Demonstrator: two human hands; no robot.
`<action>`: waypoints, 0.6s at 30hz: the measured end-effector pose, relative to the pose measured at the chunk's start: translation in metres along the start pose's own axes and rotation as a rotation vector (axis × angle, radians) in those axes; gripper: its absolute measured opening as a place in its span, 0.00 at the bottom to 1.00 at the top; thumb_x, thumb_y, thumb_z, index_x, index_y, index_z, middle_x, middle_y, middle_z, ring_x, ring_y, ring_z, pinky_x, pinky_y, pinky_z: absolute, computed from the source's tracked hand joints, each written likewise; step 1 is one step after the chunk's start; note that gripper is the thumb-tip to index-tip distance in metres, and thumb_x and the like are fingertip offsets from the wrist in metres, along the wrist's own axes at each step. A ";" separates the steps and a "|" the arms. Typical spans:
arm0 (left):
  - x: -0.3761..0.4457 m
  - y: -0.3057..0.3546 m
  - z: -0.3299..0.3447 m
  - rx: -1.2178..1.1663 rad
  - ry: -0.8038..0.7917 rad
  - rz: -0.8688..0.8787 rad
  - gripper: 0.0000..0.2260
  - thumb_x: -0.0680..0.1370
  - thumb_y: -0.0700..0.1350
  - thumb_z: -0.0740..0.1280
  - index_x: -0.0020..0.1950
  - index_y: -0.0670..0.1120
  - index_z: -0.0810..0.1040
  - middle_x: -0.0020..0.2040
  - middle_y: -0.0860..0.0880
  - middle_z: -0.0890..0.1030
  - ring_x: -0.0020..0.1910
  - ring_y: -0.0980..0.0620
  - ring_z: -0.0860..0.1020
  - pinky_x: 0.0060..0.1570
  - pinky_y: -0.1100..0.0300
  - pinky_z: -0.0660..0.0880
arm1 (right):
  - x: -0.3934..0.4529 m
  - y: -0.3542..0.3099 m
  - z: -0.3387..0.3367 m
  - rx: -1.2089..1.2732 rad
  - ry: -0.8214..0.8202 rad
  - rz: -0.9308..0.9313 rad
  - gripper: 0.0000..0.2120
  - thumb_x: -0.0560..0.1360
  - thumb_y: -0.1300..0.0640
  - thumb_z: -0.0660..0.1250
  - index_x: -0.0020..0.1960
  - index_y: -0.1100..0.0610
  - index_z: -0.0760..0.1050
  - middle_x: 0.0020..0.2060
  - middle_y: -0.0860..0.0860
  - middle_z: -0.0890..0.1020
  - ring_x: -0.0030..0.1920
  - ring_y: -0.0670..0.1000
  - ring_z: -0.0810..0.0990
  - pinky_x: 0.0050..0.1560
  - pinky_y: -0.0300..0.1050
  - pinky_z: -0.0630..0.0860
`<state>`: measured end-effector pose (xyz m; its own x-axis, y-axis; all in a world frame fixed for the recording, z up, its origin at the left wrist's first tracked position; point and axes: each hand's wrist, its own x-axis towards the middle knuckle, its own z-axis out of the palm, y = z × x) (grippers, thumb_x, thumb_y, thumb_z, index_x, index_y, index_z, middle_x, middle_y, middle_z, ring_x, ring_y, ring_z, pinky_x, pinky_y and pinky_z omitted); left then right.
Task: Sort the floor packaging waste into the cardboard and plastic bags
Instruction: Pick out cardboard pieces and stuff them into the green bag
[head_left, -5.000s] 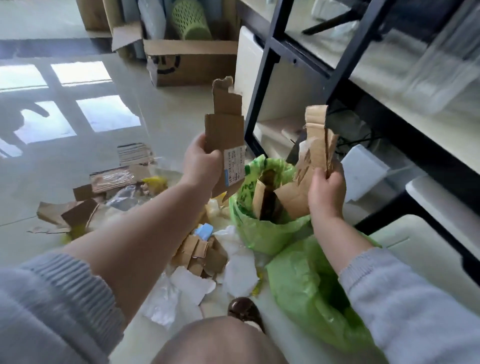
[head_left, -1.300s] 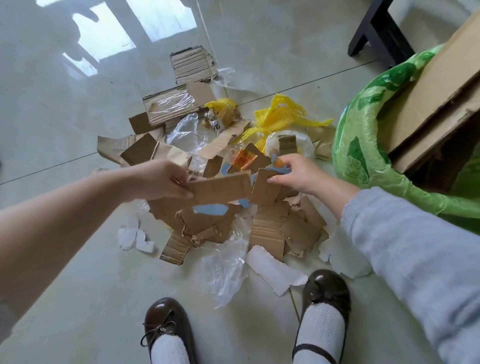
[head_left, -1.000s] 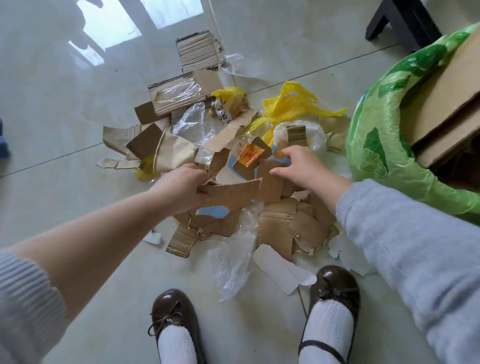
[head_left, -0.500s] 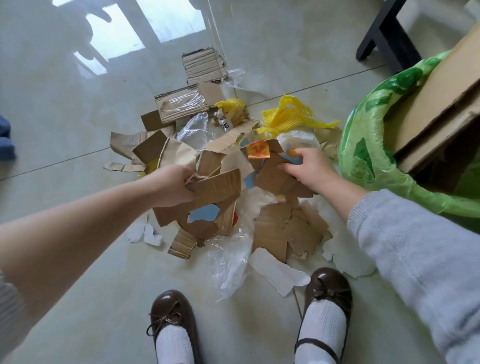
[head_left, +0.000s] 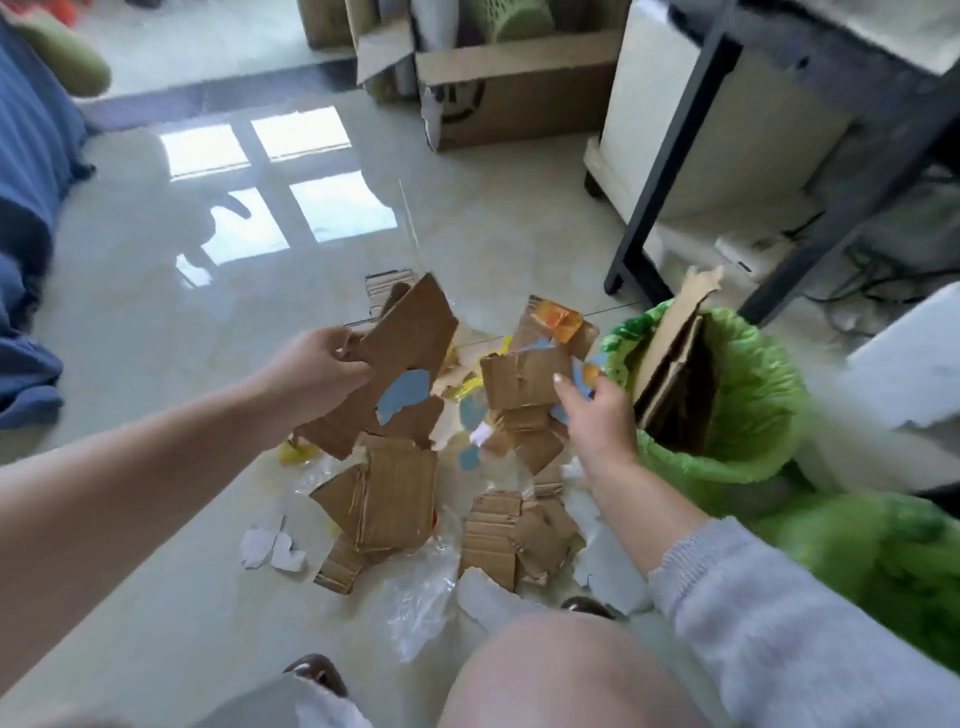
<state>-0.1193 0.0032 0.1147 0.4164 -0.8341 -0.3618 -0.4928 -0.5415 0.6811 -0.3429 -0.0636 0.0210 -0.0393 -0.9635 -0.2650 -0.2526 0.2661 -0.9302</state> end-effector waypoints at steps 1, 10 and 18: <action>-0.002 0.014 0.006 -0.058 0.020 0.038 0.08 0.76 0.39 0.62 0.49 0.50 0.77 0.38 0.48 0.80 0.33 0.50 0.79 0.25 0.63 0.76 | -0.005 -0.006 -0.012 0.021 0.055 0.003 0.10 0.76 0.54 0.65 0.38 0.56 0.71 0.34 0.49 0.76 0.38 0.52 0.76 0.38 0.40 0.72; -0.025 0.131 0.088 -0.393 -0.023 0.258 0.14 0.70 0.41 0.61 0.51 0.52 0.80 0.48 0.43 0.84 0.44 0.41 0.83 0.45 0.42 0.80 | -0.022 -0.046 -0.140 0.077 0.470 -0.075 0.06 0.76 0.53 0.65 0.45 0.56 0.74 0.36 0.48 0.77 0.36 0.49 0.75 0.38 0.43 0.72; -0.035 0.173 0.194 -0.442 -0.227 0.349 0.15 0.76 0.40 0.60 0.57 0.53 0.78 0.46 0.50 0.83 0.40 0.49 0.81 0.38 0.56 0.78 | 0.001 -0.025 -0.194 0.004 0.574 0.022 0.06 0.75 0.58 0.60 0.45 0.54 0.75 0.35 0.49 0.76 0.40 0.55 0.76 0.46 0.49 0.75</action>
<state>-0.3671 -0.0818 0.1214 0.0904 -0.9824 -0.1633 -0.1868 -0.1778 0.9662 -0.5238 -0.0765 0.0930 -0.5631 -0.8197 -0.1051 -0.2424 0.2854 -0.9273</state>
